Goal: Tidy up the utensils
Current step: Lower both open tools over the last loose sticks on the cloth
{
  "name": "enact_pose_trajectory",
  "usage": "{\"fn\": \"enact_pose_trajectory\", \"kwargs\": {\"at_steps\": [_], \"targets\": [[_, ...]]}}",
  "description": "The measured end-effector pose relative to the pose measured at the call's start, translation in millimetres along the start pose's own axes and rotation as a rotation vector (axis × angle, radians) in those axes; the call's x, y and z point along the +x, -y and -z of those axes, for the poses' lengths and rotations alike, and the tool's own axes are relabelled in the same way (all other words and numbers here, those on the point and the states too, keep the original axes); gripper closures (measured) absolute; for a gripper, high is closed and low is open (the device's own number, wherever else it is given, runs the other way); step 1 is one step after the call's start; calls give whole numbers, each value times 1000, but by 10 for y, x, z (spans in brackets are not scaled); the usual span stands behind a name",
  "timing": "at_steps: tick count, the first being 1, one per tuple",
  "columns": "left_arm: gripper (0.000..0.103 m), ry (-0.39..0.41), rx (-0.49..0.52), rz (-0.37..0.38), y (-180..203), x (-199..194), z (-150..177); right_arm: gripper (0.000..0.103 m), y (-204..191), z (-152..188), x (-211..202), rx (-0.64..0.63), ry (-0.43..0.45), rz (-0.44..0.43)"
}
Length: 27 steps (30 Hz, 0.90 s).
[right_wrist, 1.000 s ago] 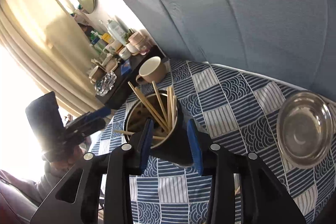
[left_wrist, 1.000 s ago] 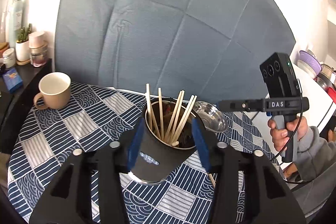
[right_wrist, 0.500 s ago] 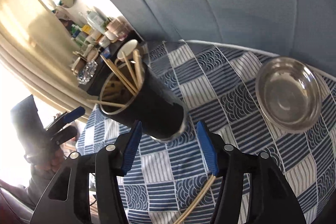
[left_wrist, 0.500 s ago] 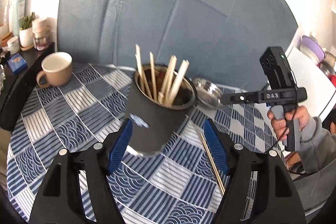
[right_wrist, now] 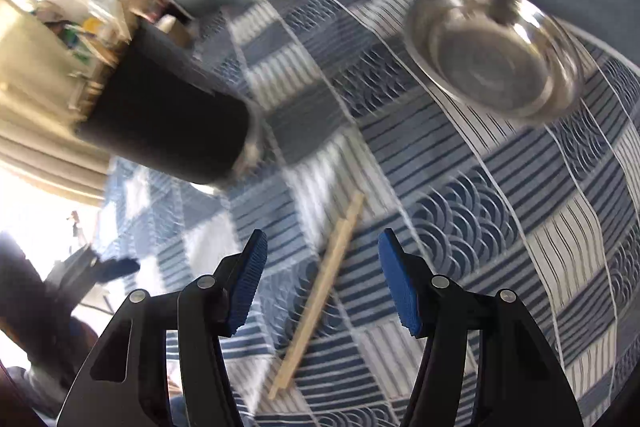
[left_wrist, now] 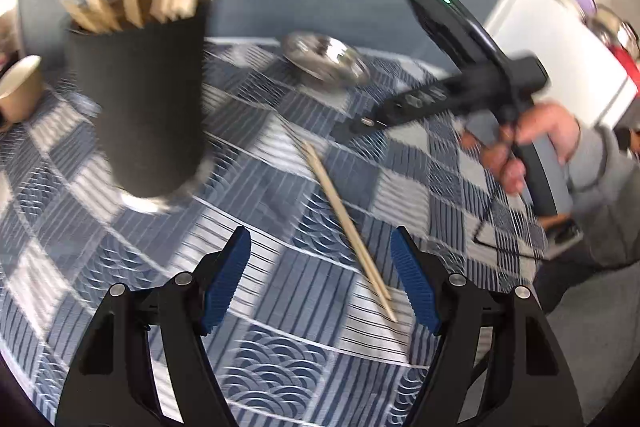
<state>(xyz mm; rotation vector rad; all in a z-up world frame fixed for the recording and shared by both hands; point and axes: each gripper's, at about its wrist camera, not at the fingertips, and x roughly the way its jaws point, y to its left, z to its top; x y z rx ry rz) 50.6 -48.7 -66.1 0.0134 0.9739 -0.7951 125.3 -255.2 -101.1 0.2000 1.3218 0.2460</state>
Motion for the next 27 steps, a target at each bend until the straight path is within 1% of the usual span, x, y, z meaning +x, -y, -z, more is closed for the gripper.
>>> {"fn": "enact_pose_trajectory", "kwargs": {"at_steps": [2,5,8,12,15,20,22,24,26,27], "targets": [[31,-42,37,8,151,155,63,49,83,14,76,26,-31,39],[31,-78,50,12,300,319,150,49,231,-16,208,89,-83,81],[31,-112,70,-3,426,449,271,49,298,-52,291,123,-108,72],[31,-154,82,-31,506,563,395,49,226,-201,429,126,-144,80],[34,-160,70,-43,514,592,456,48,155,-285,492,120,-156,107],[34,-148,26,-45,482,569,502,48,75,-399,546,105,-170,152],[34,-148,13,-51,464,555,512,49,-17,-439,602,77,-187,183],[34,-150,3,-53,453,553,523,51,-73,-458,630,66,-184,220],[34,-151,0,-51,463,559,522,54,-137,-486,663,54,-175,269],[34,-149,2,-53,470,558,522,59,-181,-493,684,37,-174,299]]}}
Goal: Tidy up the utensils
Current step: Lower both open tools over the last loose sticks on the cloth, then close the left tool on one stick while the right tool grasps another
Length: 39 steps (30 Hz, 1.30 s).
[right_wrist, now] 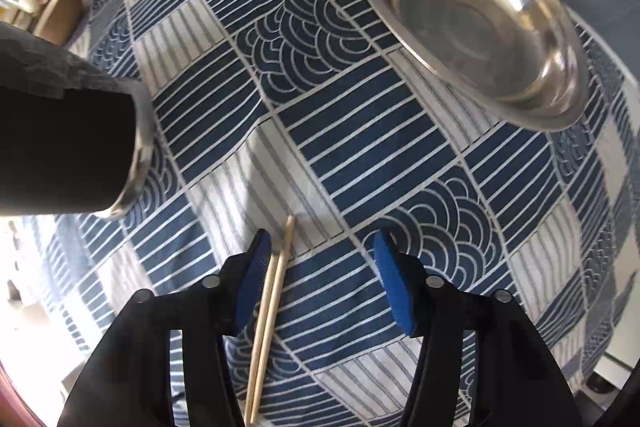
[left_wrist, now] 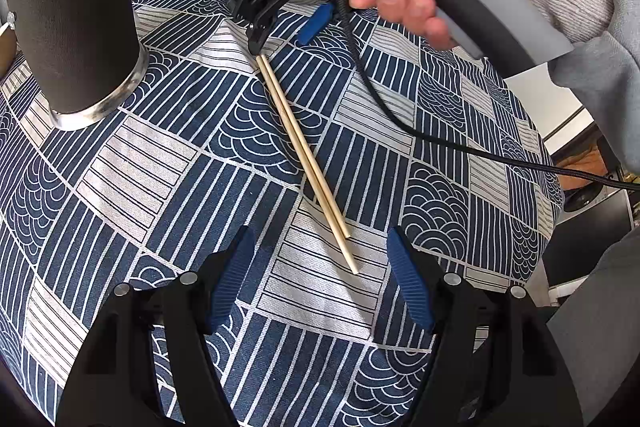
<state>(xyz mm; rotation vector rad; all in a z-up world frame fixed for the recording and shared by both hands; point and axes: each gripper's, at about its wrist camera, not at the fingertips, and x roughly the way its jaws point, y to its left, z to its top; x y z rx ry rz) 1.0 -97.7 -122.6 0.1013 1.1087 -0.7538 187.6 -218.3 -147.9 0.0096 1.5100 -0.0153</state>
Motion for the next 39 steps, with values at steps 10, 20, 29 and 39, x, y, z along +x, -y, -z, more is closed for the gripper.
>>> {"fn": "enact_pose_trajectory", "kwargs": {"at_steps": [10,20,29,39], "targets": [[35,6,1,-21,14,20,-35,99,-21,108,-24,-79,20,-34],[35,-4,6,-43,57,101,-187,98,339,226,-58,6,-9,-188],[44,-18,77,-64,251,270,-337,82,107,109,19,-96,-64,-170],[48,-62,107,-126,265,448,-294,74,-117,217,72,-178,-91,-79]]}}
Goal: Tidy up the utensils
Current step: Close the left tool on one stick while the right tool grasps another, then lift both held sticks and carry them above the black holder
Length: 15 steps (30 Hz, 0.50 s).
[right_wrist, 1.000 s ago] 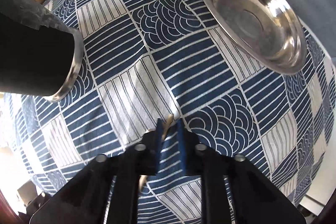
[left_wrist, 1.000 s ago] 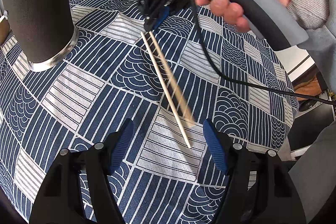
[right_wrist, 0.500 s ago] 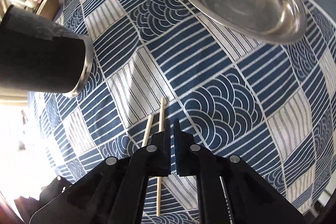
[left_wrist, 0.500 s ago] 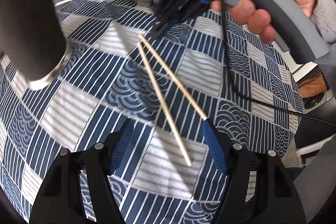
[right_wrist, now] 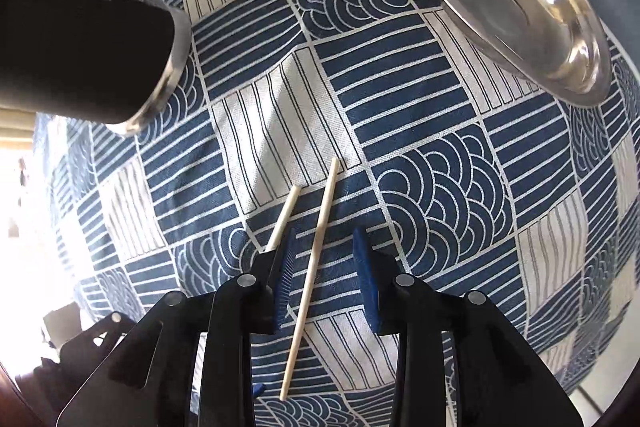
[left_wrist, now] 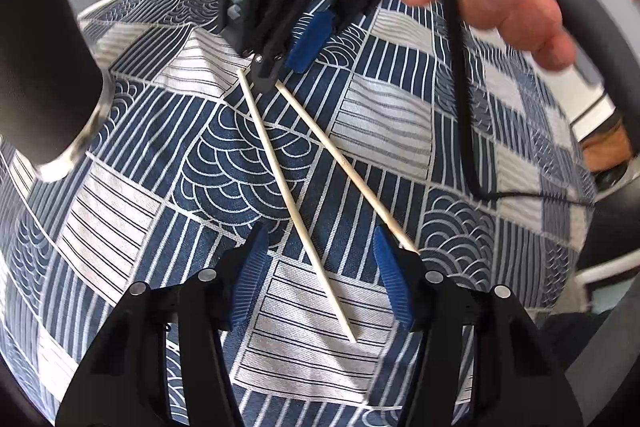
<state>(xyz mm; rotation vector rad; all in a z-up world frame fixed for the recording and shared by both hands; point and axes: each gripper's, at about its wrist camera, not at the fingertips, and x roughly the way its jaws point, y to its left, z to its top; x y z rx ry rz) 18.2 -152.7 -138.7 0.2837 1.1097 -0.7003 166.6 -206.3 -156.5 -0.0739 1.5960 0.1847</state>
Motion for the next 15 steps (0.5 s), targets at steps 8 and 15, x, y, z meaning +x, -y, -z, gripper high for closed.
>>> {"fn": "enact_pose_trajectory", "kwargs": {"at_steps": [8,15], "targets": [[76,-5,27,-82,-1,-30,100,83,-380,107,61,-98,34,86],[98,-40,-160,41,-346,-90,184,99,-90,325,18,-55,68,48]]}}
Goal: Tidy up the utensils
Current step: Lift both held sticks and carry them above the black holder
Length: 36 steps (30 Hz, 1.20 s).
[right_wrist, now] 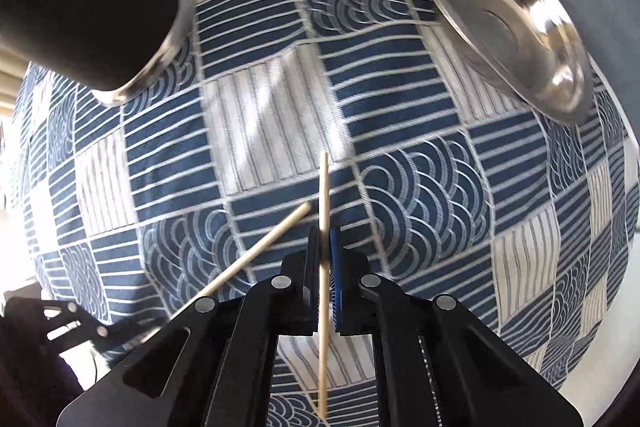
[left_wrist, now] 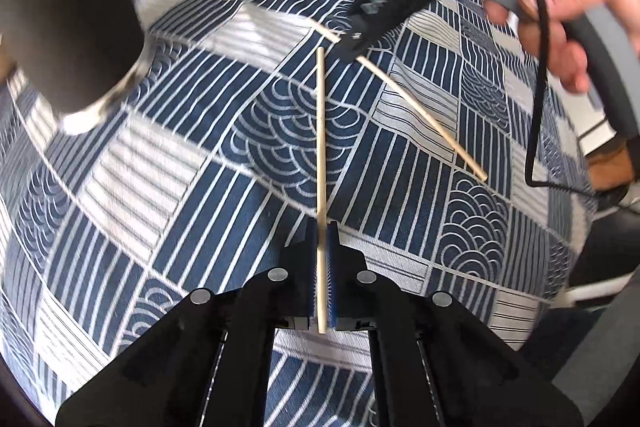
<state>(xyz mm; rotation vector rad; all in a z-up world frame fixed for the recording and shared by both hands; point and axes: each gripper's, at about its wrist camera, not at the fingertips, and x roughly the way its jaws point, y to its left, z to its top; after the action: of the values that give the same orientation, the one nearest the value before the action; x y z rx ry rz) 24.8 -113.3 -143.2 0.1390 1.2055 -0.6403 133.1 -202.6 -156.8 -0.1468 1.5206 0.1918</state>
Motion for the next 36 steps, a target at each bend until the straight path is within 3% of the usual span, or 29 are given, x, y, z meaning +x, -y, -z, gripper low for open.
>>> {"fn": "enact_pose_trajectory", "kwargs": {"at_steps": [5,10,14,23,28,36], "targets": [[98,-23,-94,41,-124,-38,36,99,232,185,-22,80,-13,-138],[99,-13,-134,73,-180,-206,28,99,360,413,-130,91,10,-200],[99,2,-93,-16,-166,-363,-34,98,377,502,-305,81,46,-211],[98,50,-62,-119,-175,-730,-165,98,488,383,-775,35,129,-248],[98,81,-57,-161,-211,-920,-208,98,599,310,-982,19,172,-259],[99,148,-62,-172,-217,-1270,-252,98,446,301,-1253,-14,251,-280]]}}
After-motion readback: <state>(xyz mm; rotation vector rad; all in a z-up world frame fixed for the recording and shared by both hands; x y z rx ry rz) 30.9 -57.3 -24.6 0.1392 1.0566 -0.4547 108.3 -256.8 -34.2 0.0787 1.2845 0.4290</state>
